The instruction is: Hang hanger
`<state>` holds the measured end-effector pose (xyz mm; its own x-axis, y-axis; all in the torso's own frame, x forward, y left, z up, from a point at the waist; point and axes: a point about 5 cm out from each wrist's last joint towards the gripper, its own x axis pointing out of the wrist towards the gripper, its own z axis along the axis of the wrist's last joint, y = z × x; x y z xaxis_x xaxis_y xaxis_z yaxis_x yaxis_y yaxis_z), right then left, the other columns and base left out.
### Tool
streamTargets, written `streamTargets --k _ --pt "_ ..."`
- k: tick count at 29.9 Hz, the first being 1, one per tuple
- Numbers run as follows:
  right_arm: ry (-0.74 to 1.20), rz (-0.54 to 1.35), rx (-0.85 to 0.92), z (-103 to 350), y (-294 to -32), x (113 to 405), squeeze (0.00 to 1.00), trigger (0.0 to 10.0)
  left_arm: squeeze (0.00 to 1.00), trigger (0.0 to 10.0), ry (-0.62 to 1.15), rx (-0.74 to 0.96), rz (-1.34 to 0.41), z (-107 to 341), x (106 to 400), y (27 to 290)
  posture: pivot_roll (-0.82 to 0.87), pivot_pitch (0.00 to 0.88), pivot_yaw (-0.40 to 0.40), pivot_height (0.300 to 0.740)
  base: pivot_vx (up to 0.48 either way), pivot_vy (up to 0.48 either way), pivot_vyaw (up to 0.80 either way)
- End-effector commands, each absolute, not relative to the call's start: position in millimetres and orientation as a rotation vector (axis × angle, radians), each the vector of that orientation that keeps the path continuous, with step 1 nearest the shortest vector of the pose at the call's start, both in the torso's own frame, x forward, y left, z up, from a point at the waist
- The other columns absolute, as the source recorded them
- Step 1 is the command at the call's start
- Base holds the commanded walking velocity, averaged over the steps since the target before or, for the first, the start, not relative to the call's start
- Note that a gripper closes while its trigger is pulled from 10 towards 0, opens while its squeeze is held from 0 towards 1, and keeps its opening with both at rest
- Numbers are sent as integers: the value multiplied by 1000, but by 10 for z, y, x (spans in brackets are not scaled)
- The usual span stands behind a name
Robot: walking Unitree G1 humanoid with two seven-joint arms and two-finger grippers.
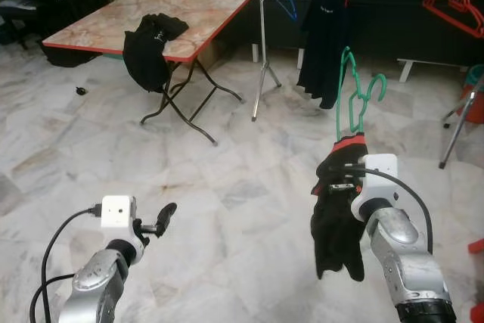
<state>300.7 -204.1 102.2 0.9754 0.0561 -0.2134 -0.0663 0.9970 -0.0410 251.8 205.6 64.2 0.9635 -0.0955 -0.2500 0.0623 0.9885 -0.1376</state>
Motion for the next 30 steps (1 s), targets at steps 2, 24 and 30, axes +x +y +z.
streamTargets --k 2,24,30 --pt "186 88 -57 1094 -1995 3029 0 10000 0 10000 229 -132 -67 681 2506 2083 -28 0 57 740 133 0 0" --pt "199 90 -53 1047 -1953 2975 0 10000 0 10000 222 -110 -145 711 2537 1985 -35 0 70 740 289 0 0" --pt "188 73 -50 1064 -1969 2983 0 10000 0 10000 216 -109 -172 718 2545 1945 -34 0 69 740 91 0 0"
